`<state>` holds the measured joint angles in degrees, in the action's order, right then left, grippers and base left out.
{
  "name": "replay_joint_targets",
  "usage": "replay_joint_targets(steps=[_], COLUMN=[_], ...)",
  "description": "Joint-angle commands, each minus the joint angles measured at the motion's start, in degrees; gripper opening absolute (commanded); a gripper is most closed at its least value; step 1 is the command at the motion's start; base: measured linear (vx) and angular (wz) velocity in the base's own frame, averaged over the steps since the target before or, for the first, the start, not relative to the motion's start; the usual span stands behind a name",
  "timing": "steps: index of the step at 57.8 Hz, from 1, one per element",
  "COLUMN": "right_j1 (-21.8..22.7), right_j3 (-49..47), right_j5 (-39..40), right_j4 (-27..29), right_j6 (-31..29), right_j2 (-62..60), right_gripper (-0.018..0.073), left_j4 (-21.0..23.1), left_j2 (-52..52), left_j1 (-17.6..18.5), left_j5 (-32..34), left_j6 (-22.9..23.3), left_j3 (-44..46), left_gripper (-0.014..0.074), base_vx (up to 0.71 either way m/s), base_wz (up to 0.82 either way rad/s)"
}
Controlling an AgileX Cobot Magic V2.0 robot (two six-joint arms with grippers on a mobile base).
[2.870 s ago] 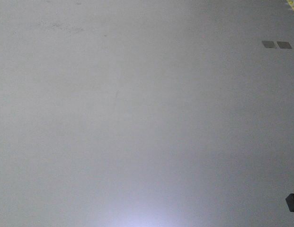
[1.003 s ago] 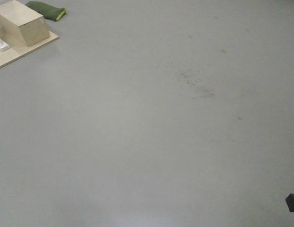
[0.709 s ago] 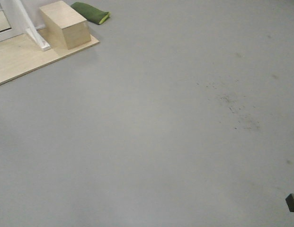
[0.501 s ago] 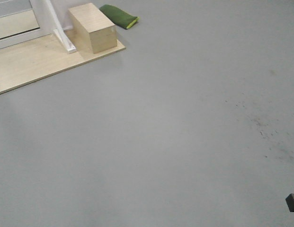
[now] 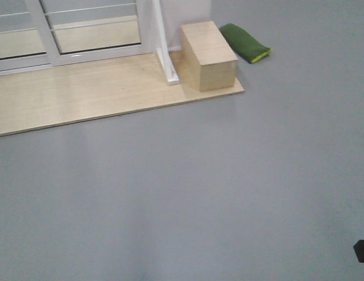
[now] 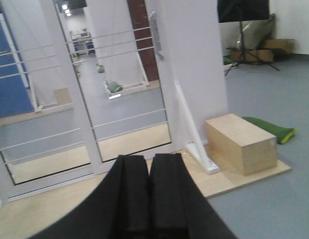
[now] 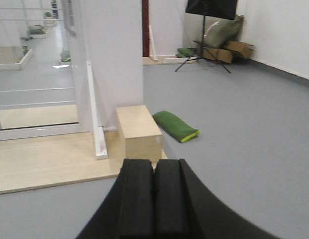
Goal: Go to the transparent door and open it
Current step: 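Drive forward onto the wooden platform up to the glass sliding door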
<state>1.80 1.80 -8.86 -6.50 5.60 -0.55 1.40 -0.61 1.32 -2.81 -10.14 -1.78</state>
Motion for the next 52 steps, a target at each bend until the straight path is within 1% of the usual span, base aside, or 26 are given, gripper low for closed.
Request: replay_joint_targets(steps=[1, 11, 24, 41, 52], right_j1=[0.1, 0.1, 0.1, 0.1, -0.4], right_j3=[0.1, 0.1, 0.1, 0.1, 0.1], right_j5=[4.8, 4.8, 4.8, 4.8, 4.8], right_j4=[-0.4, -0.4, -0.4, -0.4, -0.4], right_j6=[-0.1, -0.1, -0.1, -0.1, -0.1], right_j2=[-0.9, -0.9, -0.9, -0.9, -1.1], right_gripper=[-0.0006, -0.0006, -0.0006, -0.0006, -0.0006], left_j4=[0.5, 0.5, 0.5, 0.5, 0.5], left_j2=[-0.3, -0.3, -0.3, -0.3, -0.3], left_j1=[-0.1, -0.1, -0.1, -0.1, -0.1], left_j5=[4.7, 4.7, 4.7, 4.7, 4.7], left_j6=[0.5, 0.5, 0.5, 0.5, 0.5], left_j3=[-0.8, -0.8, -0.8, -0.8, -0.8], left_gripper=[-0.0007, -0.0007, -0.0007, -0.0007, -0.0007], base_vx=[0.73, 0.73, 0.72, 0.68, 0.63], base_wz=[0.69, 0.62, 0.45, 0.33, 0.18])
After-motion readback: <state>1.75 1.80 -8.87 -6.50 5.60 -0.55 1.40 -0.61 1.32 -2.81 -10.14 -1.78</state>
